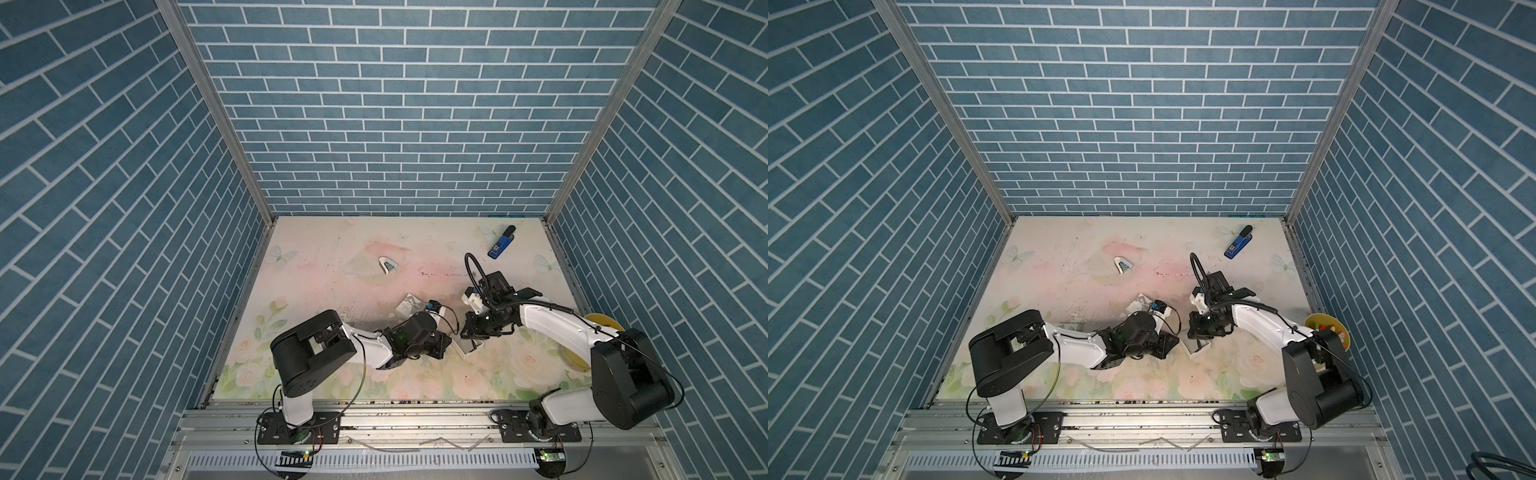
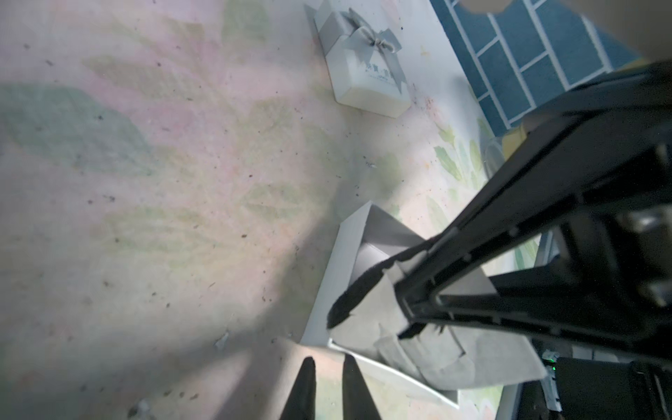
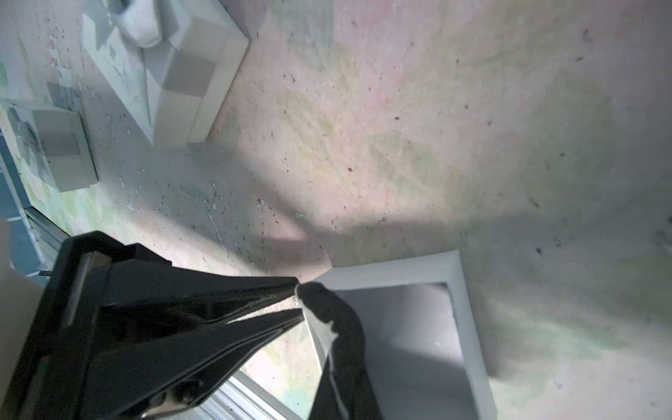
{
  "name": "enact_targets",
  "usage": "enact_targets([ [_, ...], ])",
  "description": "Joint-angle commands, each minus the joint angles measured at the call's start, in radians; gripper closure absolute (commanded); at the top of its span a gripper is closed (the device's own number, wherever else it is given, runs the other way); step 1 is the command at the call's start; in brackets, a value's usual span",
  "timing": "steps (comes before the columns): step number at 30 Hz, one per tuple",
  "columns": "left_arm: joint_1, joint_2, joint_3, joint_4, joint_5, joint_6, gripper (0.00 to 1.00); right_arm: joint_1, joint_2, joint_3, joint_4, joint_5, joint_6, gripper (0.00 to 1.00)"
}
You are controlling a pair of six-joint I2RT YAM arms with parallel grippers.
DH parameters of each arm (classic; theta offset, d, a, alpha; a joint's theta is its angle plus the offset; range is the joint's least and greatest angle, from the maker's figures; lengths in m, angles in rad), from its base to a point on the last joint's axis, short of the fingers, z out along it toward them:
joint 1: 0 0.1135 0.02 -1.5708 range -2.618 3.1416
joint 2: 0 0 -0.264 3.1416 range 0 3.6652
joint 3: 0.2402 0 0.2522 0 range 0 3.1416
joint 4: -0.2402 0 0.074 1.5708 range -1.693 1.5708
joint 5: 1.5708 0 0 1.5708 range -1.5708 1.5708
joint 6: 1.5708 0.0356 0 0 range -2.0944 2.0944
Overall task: Take the necklace out of the lift-off lid jewelry box
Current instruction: Place the inner lining in the jewelry box.
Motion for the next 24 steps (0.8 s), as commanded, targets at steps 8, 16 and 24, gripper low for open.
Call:
enact_targets([
  [8,0.024,0.006,0.012,-0.005,-0.018,0.032,0.84,0.001,-0.065,-0.074,0.024,-0.002,0.097,1.00],
  [16,0.039,-0.030,0.005,-0.035,-0.020,0.049,0.81,0.001,-0.047,-0.066,0.018,0.014,0.100,1.00],
  [24,0.039,-0.083,-0.044,-0.034,-0.038,0.032,0.78,0.001,-0.085,-0.138,0.114,0.019,0.162,1.00],
])
